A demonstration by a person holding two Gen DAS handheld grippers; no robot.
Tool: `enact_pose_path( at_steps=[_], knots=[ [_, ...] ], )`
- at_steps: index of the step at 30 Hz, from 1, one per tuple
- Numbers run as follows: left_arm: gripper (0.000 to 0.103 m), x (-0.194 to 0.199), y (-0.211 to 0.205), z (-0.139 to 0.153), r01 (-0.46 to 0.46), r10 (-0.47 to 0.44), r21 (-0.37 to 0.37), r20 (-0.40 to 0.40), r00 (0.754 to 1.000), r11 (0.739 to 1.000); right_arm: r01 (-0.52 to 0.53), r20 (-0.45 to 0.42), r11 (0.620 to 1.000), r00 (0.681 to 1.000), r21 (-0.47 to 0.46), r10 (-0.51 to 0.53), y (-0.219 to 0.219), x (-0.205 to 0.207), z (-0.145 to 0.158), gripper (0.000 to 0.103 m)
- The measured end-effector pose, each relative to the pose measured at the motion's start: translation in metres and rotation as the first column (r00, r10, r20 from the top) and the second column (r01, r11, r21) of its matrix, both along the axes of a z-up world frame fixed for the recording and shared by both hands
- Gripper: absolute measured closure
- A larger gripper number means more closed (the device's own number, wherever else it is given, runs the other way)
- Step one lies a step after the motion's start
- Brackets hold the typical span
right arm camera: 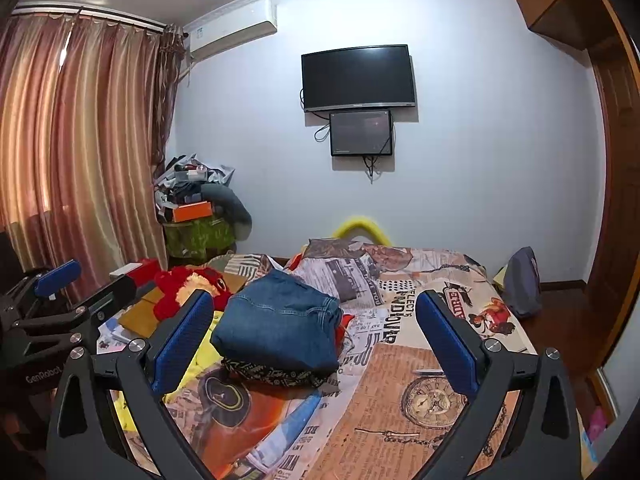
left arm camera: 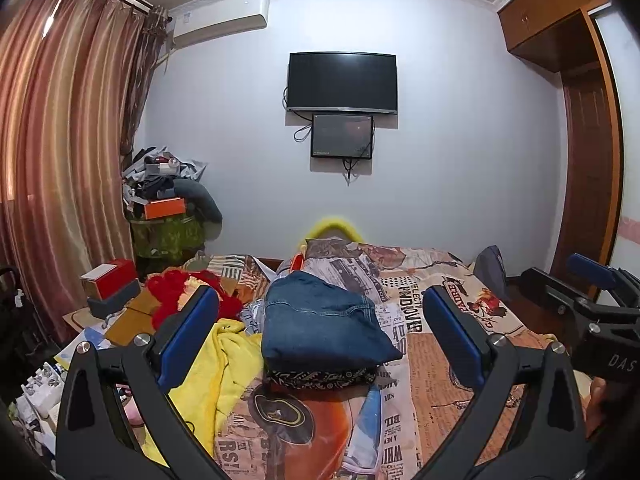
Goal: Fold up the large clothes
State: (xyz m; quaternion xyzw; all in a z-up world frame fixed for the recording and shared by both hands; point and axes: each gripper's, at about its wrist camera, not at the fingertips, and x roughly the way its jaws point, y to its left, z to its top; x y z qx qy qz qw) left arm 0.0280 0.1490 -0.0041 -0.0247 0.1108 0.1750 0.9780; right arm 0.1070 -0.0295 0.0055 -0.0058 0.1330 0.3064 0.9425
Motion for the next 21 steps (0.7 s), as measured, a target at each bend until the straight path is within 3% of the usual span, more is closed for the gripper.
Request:
enact_pose_path(
  at_steps=[21],
  knots=[
    [0.001, -0.002, 0.0015, 0.0023, 0.036, -0.036, -0.005, 0.008, 0.999, 0.999, 0.01, 0.001, 0.999, 1.0, 0.031, -0.01, -0.0028, 0.0006, 0.0014, 0.002]
  ],
)
